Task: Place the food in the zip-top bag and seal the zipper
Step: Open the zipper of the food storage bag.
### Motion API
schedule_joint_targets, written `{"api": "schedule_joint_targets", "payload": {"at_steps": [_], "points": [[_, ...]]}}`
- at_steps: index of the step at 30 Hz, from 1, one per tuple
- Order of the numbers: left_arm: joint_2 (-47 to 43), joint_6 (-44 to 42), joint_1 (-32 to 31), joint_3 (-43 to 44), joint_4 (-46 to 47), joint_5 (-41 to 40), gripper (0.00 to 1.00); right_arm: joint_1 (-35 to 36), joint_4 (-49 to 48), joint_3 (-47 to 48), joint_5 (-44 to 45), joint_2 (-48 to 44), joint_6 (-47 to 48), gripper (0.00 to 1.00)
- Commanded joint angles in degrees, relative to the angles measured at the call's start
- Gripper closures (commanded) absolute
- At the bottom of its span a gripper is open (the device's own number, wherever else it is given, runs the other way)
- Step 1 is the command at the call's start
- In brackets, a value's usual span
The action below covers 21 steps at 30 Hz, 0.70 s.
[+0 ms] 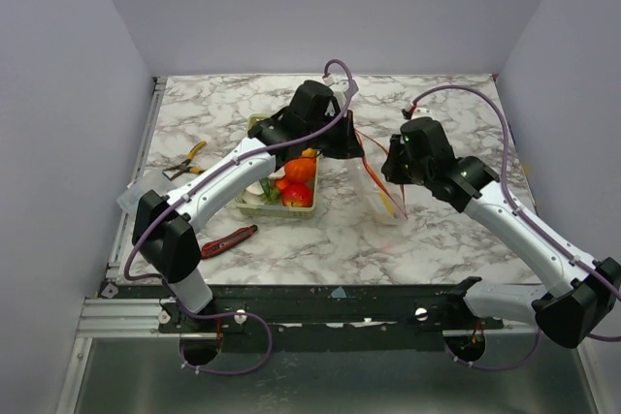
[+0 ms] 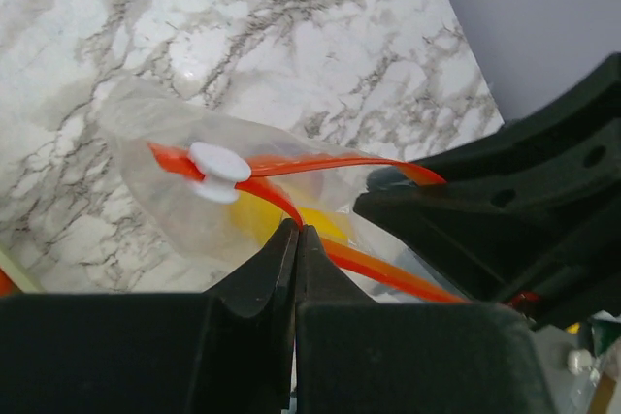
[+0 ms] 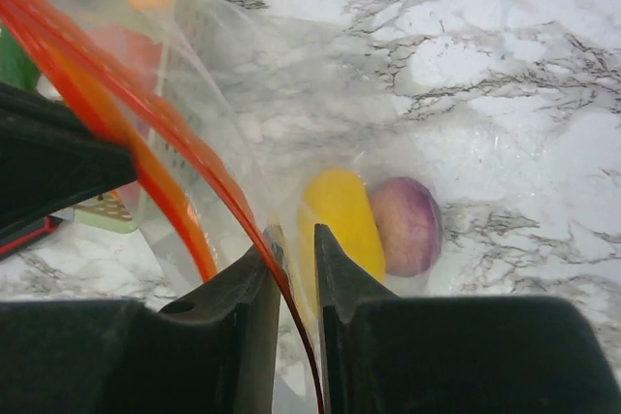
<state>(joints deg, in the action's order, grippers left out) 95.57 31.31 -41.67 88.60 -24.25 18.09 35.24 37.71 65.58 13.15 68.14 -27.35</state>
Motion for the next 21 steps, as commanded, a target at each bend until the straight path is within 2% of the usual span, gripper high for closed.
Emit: {"api": "schedule_joint_targets", "payload": {"at_steps": [1, 5, 9, 12, 16, 18, 21], "points": [[-1.5, -1.0, 0.6, 0.5, -1.2, 11.0, 1.00, 0.1, 2.3, 2.8, 2.8, 0.2, 1.0, 0.77], [-0.8, -1.6, 1.3, 0.7, -1.8, 15.5, 1.00, 0.1, 3.5, 4.3, 4.1, 0.3, 2.6, 0.74], [-1.0, -2.4, 2.0, 0.3, -2.3, 17.7, 1.00, 0.1, 2.9, 4.7, 5.2, 0.3, 6.1, 0.66], [-1.3, -2.4, 2.6, 0.3, -2.4, 19.0, 1.00, 0.0, 2.1, 4.7, 5.6, 0.8, 8.1, 0.66], [-1.1, -3.6, 3.3, 0.5, -2.2, 21.8, 1.00, 0.1, 0.2, 4.7, 3.5, 0.9, 9.3, 0.80], [-1.3, -4.4, 3.8, 0.3, -1.8, 23.7, 1.00, 0.1, -1.4, 4.5, 0.5, 1.1, 10.3, 0.98], [-1.9, -5.8, 4.7, 0.1, -2.5, 22.0, 1.00, 0.1, -1.6, 4.8, 0.3, 1.8, 10.1, 0.99]]}}
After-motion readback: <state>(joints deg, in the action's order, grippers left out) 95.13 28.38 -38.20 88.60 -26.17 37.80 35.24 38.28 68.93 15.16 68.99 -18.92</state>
